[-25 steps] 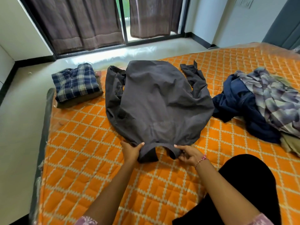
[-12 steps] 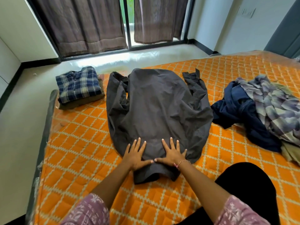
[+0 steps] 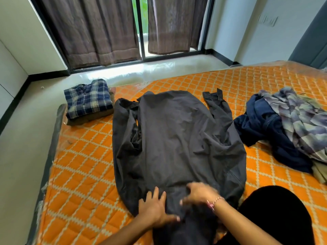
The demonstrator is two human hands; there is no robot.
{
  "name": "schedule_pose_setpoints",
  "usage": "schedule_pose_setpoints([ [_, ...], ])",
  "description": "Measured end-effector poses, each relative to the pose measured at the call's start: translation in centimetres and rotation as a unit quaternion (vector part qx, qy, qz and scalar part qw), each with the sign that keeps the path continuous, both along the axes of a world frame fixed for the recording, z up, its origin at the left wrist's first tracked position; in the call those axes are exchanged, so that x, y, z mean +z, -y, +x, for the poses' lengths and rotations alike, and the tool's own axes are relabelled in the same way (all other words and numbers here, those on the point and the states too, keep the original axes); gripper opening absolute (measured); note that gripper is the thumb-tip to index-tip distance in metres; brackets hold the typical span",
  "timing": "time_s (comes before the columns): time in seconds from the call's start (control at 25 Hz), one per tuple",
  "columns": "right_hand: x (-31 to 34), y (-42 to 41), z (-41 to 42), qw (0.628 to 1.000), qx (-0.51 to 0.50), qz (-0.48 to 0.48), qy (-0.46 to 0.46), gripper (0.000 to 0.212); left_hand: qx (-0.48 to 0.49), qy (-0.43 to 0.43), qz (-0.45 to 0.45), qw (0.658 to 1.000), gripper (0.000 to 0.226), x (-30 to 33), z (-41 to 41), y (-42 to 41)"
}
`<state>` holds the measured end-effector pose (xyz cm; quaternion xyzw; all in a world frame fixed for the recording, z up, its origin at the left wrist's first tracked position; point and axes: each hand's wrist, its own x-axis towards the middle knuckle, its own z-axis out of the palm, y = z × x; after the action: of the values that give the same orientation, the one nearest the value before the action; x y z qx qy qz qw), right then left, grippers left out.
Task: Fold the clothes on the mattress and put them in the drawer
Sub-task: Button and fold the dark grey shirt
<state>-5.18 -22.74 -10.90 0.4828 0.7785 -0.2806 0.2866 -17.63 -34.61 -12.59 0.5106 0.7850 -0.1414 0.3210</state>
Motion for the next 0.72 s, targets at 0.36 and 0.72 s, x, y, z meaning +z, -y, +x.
schedule_pose_setpoints([
  [0.36, 1.5, -18.7, -15.2, 0.953, -0.009, 0.222, -0.206, 0.041, 0.260, 0.141, 0.378, 0.877, 0.045, 1.4, -18.8, -22.4],
  [0.72, -2.4, -33.5, -22.9, 0.951, 0.018, 0.216, -0.221, 0.048, 0.588, 0.439, 0.283, 0.618, 0.046, -1.6, -29.4, -34.7],
])
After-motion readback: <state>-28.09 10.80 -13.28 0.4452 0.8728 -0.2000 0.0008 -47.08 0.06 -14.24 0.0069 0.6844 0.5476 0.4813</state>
